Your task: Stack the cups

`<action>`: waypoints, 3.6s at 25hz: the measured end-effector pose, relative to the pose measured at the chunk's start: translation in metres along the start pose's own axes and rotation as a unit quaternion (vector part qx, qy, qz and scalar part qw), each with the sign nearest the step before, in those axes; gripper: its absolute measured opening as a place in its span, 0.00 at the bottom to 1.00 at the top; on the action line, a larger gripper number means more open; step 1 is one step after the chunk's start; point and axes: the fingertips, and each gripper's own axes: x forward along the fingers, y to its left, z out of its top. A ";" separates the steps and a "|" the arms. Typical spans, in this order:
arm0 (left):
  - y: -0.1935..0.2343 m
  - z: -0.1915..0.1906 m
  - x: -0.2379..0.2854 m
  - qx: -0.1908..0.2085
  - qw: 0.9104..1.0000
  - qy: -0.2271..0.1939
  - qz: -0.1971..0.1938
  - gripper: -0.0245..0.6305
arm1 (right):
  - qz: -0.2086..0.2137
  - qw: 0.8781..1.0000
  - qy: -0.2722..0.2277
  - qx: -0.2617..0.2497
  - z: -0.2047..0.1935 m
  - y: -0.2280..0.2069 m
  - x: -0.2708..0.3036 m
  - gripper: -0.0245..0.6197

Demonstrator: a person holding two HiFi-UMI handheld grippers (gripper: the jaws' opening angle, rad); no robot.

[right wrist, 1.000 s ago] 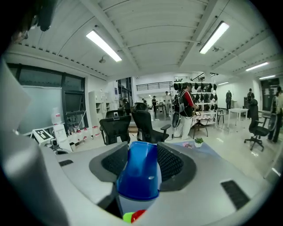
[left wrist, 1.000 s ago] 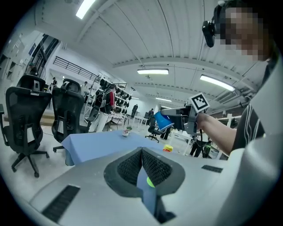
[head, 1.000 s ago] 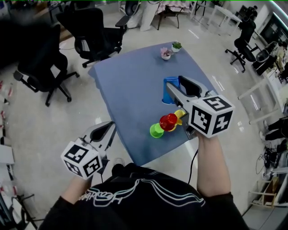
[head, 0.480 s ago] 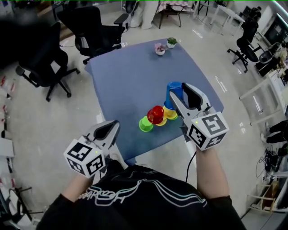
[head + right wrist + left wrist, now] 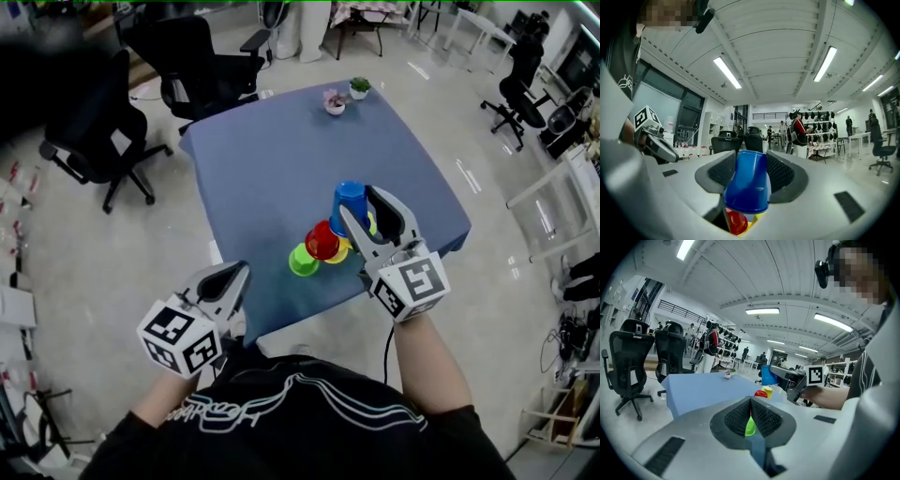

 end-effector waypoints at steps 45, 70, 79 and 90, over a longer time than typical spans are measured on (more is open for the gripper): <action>-0.025 -0.037 0.019 -0.020 1.000 -0.003 0.006 0.07 | 0.044 0.999 0.011 0.015 -0.024 -0.010 -0.030 0.47; -0.156 -0.003 -0.134 0.023 0.986 -0.039 -0.158 0.07 | 0.101 0.981 -0.008 0.166 0.052 0.197 -0.208 0.08; -0.171 -0.031 -0.184 0.029 0.986 -0.040 -0.160 0.07 | 0.087 0.984 0.010 0.158 0.043 0.247 -0.245 0.08; -0.177 -0.034 -0.197 0.032 0.988 -0.040 -0.147 0.07 | 0.091 0.984 0.020 0.150 0.044 0.259 -0.256 0.08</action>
